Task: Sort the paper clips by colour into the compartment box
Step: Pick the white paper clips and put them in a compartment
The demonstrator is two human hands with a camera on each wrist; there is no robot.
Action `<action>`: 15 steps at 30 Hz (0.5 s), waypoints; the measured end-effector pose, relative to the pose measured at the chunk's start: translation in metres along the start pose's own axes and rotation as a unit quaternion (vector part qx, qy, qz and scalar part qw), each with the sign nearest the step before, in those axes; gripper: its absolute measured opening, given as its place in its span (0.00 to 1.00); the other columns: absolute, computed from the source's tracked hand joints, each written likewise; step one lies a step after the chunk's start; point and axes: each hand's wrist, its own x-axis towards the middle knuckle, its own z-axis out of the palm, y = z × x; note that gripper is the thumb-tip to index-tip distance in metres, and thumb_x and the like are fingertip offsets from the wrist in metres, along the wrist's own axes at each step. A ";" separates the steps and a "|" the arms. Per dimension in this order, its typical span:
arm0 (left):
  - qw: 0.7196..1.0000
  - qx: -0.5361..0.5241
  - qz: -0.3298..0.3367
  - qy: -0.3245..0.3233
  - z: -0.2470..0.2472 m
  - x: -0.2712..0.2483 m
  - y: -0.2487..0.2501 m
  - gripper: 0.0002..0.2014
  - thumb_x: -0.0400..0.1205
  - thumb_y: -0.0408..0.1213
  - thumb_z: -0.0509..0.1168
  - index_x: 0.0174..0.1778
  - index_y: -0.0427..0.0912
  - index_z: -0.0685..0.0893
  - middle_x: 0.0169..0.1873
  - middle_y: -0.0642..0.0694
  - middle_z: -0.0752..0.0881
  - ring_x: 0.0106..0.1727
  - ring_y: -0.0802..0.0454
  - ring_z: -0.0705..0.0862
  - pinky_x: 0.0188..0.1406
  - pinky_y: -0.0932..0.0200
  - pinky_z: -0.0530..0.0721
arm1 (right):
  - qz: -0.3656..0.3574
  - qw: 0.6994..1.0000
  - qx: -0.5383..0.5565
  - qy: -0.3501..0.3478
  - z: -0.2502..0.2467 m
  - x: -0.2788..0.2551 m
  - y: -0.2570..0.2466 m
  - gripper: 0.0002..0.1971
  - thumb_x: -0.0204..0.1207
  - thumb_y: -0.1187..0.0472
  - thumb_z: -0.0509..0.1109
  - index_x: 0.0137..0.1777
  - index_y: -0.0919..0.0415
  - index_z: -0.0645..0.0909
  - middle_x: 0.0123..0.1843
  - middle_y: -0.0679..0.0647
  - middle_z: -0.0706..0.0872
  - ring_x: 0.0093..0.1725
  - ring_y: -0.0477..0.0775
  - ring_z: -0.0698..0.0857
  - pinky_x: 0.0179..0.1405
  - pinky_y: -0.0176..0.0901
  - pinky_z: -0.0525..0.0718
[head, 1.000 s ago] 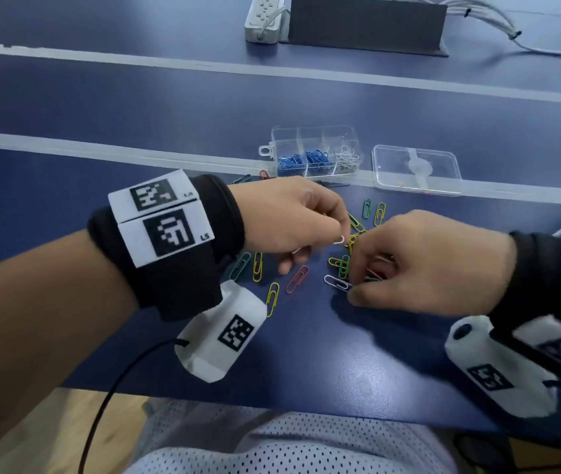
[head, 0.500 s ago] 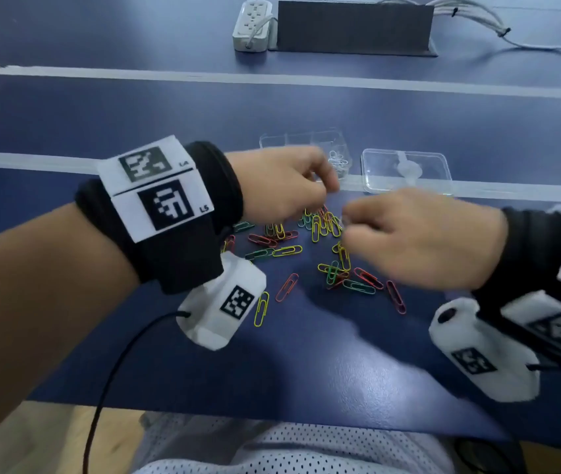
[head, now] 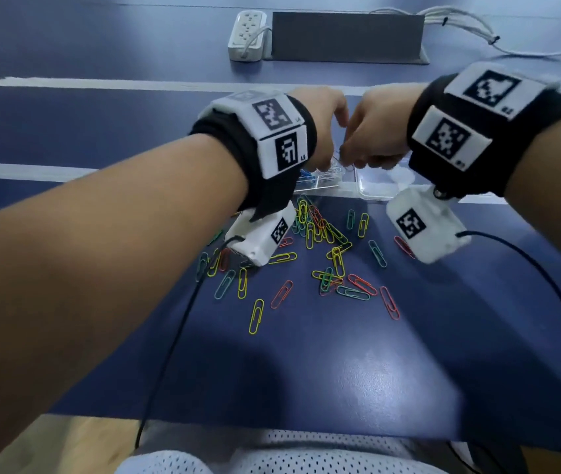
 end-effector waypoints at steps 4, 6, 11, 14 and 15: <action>1.000 0.002 -0.004 -0.009 -0.004 -0.004 0.001 0.30 0.70 0.35 0.76 0.68 0.54 0.77 0.55 0.49 0.88 0.55 0.48 0.86 0.55 0.54 0.83 | 0.010 0.997 0.075 -0.011 -0.005 0.005 -0.003 0.06 0.69 0.65 0.74 0.43 0.67 0.88 0.33 0.56 0.89 0.25 0.47 0.86 0.45 0.41 0.88; 1.000 -0.005 -0.005 -0.004 -0.006 -0.005 0.002 0.32 0.69 0.36 0.77 0.70 0.54 0.75 0.57 0.49 0.88 0.57 0.48 0.86 0.59 0.52 0.83 | 0.013 0.996 0.089 -0.009 -0.007 0.008 -0.004 0.08 0.68 0.65 0.75 0.46 0.65 0.89 0.37 0.56 0.91 0.30 0.47 0.89 0.48 0.41 0.88; 0.999 -0.042 -0.017 0.002 -0.004 -0.003 0.000 0.35 0.70 0.33 0.76 0.72 0.55 0.73 0.58 0.48 0.87 0.57 0.45 0.86 0.61 0.47 0.83 | 0.022 0.991 0.129 -0.017 -0.009 0.011 -0.007 0.11 0.66 0.65 0.75 0.49 0.65 0.89 0.46 0.59 0.93 0.48 0.55 0.92 0.61 0.51 0.86; 0.997 -0.073 -0.023 0.007 -0.001 -0.001 -0.004 0.33 0.73 0.30 0.70 0.74 0.53 0.70 0.59 0.46 0.86 0.58 0.45 0.86 0.60 0.48 0.84 | 0.016 0.990 0.139 -0.012 -0.007 0.016 -0.004 0.10 0.68 0.66 0.74 0.49 0.68 0.86 0.42 0.57 0.91 0.36 0.49 0.92 0.52 0.46 0.89; 0.995 -0.094 -0.028 0.008 0.000 0.000 -0.006 0.33 0.74 0.29 0.67 0.75 0.52 0.69 0.59 0.45 0.86 0.57 0.44 0.86 0.58 0.49 0.85 | 0.009 0.988 0.155 -0.014 -0.006 0.018 -0.003 0.08 0.69 0.67 0.73 0.48 0.68 0.84 0.39 0.57 0.89 0.30 0.48 0.90 0.47 0.45 0.90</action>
